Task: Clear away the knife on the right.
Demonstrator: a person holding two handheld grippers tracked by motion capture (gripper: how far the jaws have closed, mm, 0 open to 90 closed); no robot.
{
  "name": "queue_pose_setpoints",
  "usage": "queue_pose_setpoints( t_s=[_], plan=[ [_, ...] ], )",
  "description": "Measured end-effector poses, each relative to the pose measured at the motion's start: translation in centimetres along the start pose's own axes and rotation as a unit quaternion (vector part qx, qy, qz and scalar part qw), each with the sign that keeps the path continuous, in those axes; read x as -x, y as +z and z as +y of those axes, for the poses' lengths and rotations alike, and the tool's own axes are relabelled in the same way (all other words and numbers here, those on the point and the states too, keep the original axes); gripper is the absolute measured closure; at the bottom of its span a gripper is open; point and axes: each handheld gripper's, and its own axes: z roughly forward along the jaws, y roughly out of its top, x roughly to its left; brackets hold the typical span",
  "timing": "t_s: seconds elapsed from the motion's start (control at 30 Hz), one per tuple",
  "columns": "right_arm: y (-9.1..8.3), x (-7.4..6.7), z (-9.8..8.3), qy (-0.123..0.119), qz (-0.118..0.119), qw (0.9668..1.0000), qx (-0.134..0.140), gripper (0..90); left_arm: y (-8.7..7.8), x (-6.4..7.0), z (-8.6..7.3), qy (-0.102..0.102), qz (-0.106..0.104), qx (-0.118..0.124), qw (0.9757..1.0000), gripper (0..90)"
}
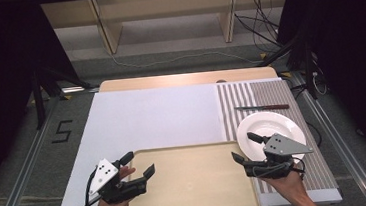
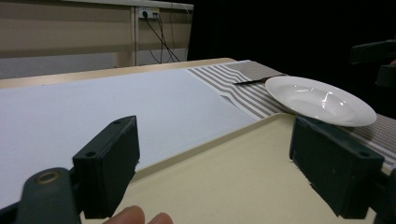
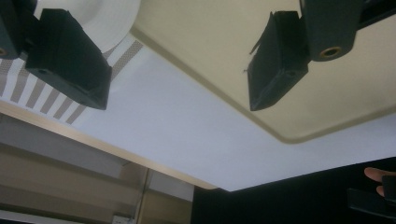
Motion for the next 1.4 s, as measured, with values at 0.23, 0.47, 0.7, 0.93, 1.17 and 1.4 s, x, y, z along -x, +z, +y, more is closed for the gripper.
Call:
queue_pose_setpoints(
  t_s=[0.23,0.47,0.7,0.93,1.17,1.4],
  plan=[
    [0.4,1.4,0.1,0.001,-0.025,0.9997,0.001,23.3,0.0,0.0,0.0,0.0,0.0,0.0,1.0,16.0],
    [0.8,2.7,0.0,0.007,-0.044,0.999,-0.004,23.4,0.0,0.0,0.0,0.001,0.0,0.001,1.0,16.0],
    [1.6,4.1,0.0,0.008,-0.061,0.998,-0.014,23.3,-0.1,0.0,0.1,-0.001,0.001,0.002,1.0,16.0],
    [2.6,5.7,-0.5,0.013,-0.08,0.9962,-0.031,23.2,-0.1,0.0,0.0,0.0,0.0,0.001,1.0,16.0],
    [3.3,7.0,-0.8,0.014,-0.095,0.9943,-0.045,23.2,0.0,-0.1,0.0,-0.001,0.001,0.0,1.0,16.1],
    [3.7,8.4,-1.0,0.013,-0.111,0.9922,-0.056,23.3,-0.1,-0.1,0.0,-0.001,0.003,-0.001,1.0,16.1]
  ],
)
